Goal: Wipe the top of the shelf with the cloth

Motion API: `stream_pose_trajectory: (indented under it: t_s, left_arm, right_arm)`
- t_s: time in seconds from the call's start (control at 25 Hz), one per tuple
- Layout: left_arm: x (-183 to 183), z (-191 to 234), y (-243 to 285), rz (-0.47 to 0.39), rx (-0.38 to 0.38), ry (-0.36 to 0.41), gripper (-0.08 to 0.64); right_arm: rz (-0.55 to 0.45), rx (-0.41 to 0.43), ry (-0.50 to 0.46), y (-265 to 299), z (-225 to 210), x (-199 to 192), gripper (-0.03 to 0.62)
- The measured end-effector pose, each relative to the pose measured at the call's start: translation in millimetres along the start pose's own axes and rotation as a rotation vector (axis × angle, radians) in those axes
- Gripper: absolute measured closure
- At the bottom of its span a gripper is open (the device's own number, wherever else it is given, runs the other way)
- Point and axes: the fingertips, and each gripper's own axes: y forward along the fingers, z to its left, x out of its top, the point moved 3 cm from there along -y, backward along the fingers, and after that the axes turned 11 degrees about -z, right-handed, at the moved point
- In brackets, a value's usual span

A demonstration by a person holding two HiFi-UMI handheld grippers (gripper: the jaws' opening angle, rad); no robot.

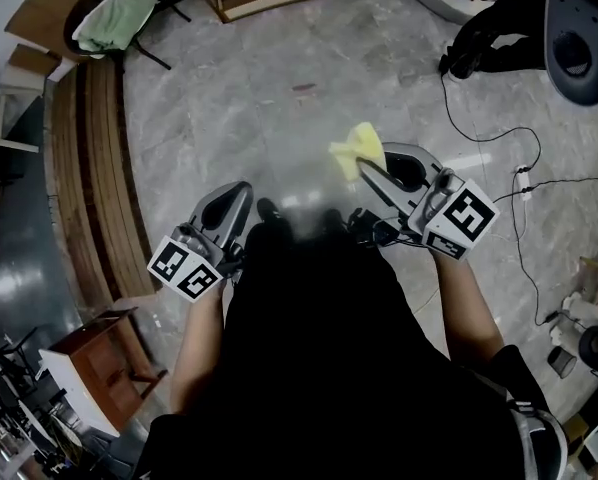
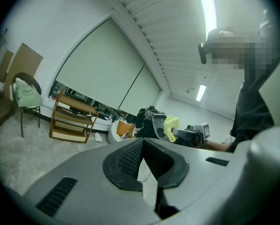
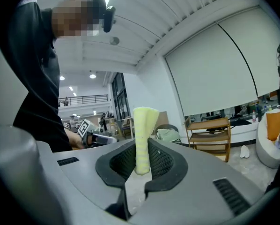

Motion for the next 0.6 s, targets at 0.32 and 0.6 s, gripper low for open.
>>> stream_pose_trajectory:
  t_s: [0.32,0.6]
  left_arm:
    - [17,33,16,-0.043,-0.044,0.009,0.549]
    - [56,97,38,-0.064,-0.066,0.060,0.549]
  right_arm:
    - [0.024,-0.036,-0.109,15,-18,46,0.538]
    - [-0.066,-0.058,-0.014,86,-48,21,0.538]
